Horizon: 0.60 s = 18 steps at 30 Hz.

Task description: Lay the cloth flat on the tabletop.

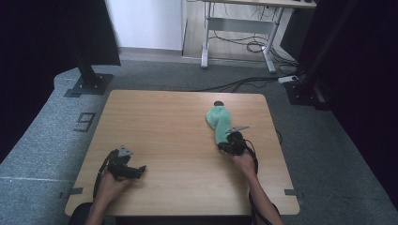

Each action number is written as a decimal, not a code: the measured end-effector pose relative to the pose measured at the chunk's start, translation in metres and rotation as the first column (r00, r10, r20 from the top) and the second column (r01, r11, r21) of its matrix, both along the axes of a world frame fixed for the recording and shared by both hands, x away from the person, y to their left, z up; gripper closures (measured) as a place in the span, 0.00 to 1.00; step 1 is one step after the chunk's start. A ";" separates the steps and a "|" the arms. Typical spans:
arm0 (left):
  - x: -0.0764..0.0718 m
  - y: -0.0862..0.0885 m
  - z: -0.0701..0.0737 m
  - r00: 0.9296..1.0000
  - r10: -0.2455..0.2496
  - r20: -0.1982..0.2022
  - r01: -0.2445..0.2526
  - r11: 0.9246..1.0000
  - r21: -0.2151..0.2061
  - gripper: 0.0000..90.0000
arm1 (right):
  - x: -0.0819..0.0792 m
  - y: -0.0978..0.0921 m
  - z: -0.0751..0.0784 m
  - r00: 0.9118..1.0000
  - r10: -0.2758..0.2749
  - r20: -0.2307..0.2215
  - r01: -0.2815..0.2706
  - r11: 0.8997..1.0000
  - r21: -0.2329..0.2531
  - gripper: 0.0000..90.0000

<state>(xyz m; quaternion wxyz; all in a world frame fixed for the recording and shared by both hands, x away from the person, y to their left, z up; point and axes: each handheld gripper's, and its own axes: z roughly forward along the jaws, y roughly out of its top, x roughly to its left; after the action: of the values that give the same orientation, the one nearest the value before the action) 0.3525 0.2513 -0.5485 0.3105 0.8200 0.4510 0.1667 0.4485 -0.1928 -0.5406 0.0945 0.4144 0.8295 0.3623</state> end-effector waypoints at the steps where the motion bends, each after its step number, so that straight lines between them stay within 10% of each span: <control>1: 0.000 0.000 0.000 1.000 0.000 0.000 0.000 1.000 0.000 0.00 | -0.002 0.002 0.000 1.000 0.005 0.001 -0.005 1.000 0.002 0.92; 18: 0.000 0.000 0.000 1.000 0.000 0.000 0.000 1.000 -0.001 0.00 | -0.032 0.031 0.002 0.995 0.096 -0.006 -0.096 0.995 -0.016 0.90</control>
<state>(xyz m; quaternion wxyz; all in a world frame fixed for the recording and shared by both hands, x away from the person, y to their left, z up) 0.3525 0.2512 -0.5485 0.3107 0.8198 0.4512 0.1668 0.4162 -0.1614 -0.5391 0.0782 0.3745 0.8515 0.3587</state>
